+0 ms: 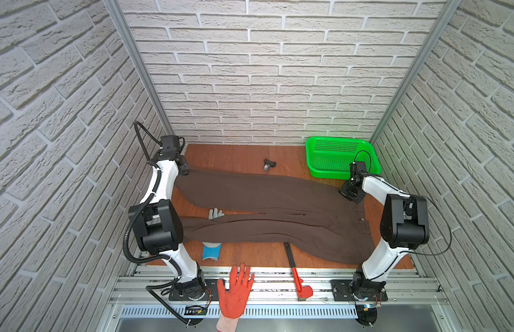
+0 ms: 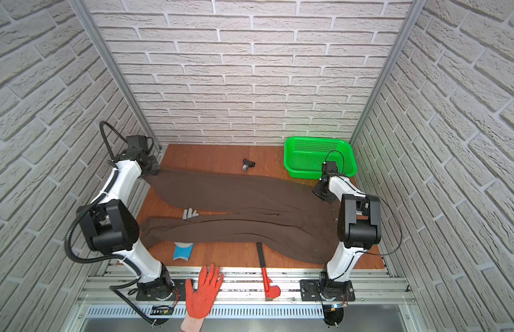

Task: Fold and stack the trousers
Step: Move the trousers to the center of the table.

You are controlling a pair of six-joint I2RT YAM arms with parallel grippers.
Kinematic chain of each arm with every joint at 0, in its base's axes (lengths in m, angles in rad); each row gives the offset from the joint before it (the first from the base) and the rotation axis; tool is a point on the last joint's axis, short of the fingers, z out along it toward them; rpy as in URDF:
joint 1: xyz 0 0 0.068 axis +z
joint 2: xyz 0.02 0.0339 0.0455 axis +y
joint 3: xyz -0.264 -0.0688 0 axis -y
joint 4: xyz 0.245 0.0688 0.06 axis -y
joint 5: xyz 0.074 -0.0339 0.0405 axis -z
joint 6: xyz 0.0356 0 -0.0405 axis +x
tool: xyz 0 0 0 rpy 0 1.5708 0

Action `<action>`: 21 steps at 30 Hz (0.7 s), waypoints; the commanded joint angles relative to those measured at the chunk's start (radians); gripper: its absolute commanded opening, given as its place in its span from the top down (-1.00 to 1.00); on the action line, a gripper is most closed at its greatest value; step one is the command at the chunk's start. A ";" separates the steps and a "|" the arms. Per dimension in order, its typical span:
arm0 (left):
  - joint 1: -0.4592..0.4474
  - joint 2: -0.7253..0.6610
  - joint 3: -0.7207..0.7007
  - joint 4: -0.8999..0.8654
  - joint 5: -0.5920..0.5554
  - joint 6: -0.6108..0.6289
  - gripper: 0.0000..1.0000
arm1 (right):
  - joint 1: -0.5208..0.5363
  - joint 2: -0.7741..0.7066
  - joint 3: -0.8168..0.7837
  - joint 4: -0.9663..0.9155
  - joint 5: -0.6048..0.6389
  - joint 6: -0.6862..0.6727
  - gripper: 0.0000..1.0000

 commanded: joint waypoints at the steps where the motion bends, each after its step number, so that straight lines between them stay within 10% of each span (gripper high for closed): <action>1: 0.009 0.054 0.046 0.006 0.016 -0.007 1.00 | 0.003 0.034 0.036 0.013 -0.003 0.016 0.89; 21: -0.013 0.450 0.484 -0.143 0.092 0.017 1.00 | -0.057 0.282 0.268 -0.018 0.024 0.054 0.89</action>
